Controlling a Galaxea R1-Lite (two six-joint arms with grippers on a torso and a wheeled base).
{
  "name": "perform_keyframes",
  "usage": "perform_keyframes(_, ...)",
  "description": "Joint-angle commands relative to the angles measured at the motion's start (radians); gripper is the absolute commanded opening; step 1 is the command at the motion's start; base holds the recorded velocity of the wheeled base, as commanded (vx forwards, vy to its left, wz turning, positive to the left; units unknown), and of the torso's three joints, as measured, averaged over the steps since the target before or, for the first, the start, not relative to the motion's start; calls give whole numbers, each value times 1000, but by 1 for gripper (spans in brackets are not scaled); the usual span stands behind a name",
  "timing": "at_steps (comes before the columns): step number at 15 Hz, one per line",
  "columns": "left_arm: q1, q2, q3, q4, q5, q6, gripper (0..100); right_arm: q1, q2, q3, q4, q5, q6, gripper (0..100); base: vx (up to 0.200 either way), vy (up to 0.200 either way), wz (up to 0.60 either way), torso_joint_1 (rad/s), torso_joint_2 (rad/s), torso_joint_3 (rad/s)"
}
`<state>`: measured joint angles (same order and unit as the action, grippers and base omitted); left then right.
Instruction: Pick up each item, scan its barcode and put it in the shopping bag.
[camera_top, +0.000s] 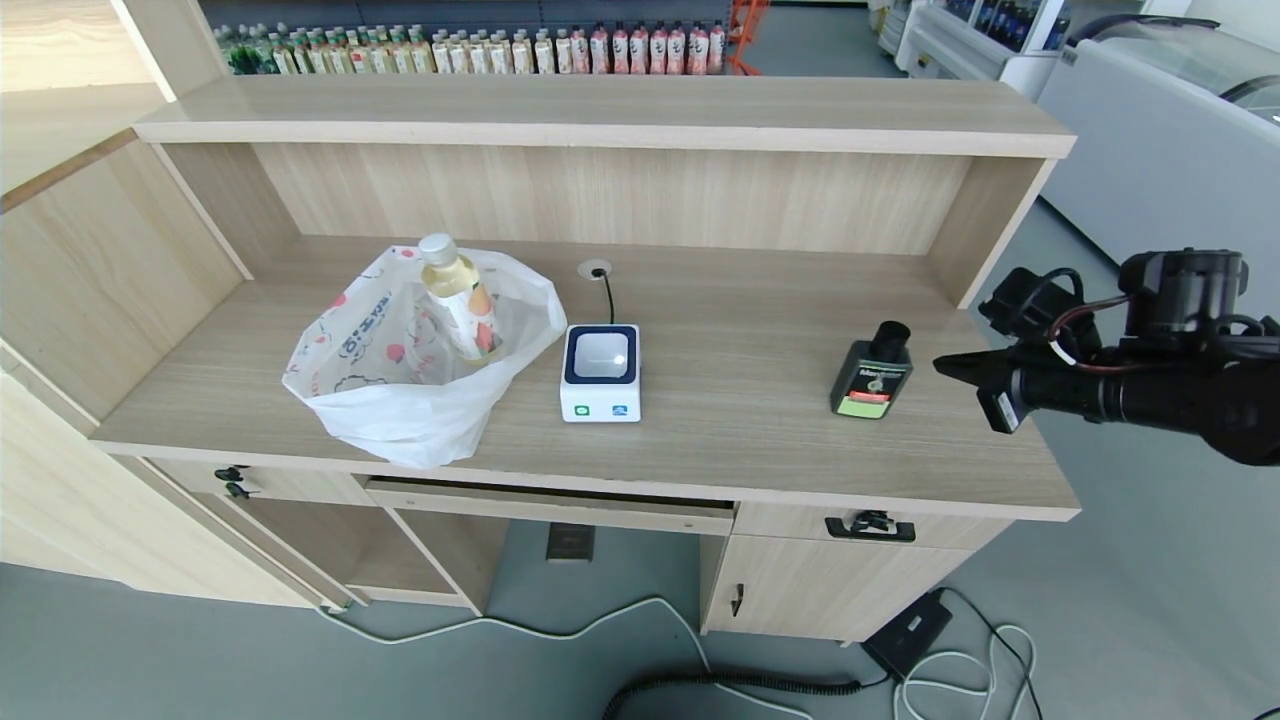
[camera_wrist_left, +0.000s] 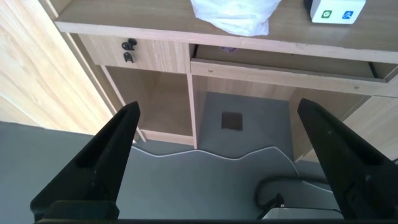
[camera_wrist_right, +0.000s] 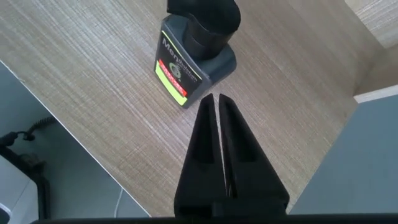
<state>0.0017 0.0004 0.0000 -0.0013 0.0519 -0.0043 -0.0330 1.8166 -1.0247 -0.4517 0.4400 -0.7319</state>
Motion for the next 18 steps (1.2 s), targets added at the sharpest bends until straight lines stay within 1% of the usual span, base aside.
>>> perform_keyframes(1, 0, 0, 0, 0, 0, 0, 100, -18, -103, 64, 1, 0, 0, 100, 0, 0, 0, 0, 0, 0)
perform_keyframes(4, 0, 0, 0, 0, 0, 0, 100, -56, -105, 63, -2, -1, -24, 100, 0, 0, 0, 0, 0, 0)
perform_keyframes(5, 0, 0, 0, 0, 0, 0, 100, -59, -79, 52, -2, -1, -57, 100, 0, 0, 0, 0, 0, 0)
perform_keyframes(7, 0, 0, 0, 0, 0, 0, 100, -56, -28, 34, -5, -1, -70, 100, 0, 0, 0, 0, 0, 0)
perform_keyframes(9, 0, 0, 0, 0, 0, 0, 100, -28, 30, 12, -32, -1, -69, 100, 0, 0, 0, 0, 0, 0)
perform_keyframes(12, 0, 0, 0, 0, 0, 0, 100, 24, 133, -80, -76, -1, -64, 100, 0, 0, 0, 0, 0, 0)
perform_keyframes(15, 0, 0, 0, 0, 0, 0, 100, 54, 219, -156, -84, -1, -67, 100, 0, 0, 0, 0, 0, 0)
perform_keyframes(18, 0, 0, 0, 0, 0, 0, 100, 67, 259, -169, -87, -3, -63, 100, 0, 0, 0, 0, 0, 0)
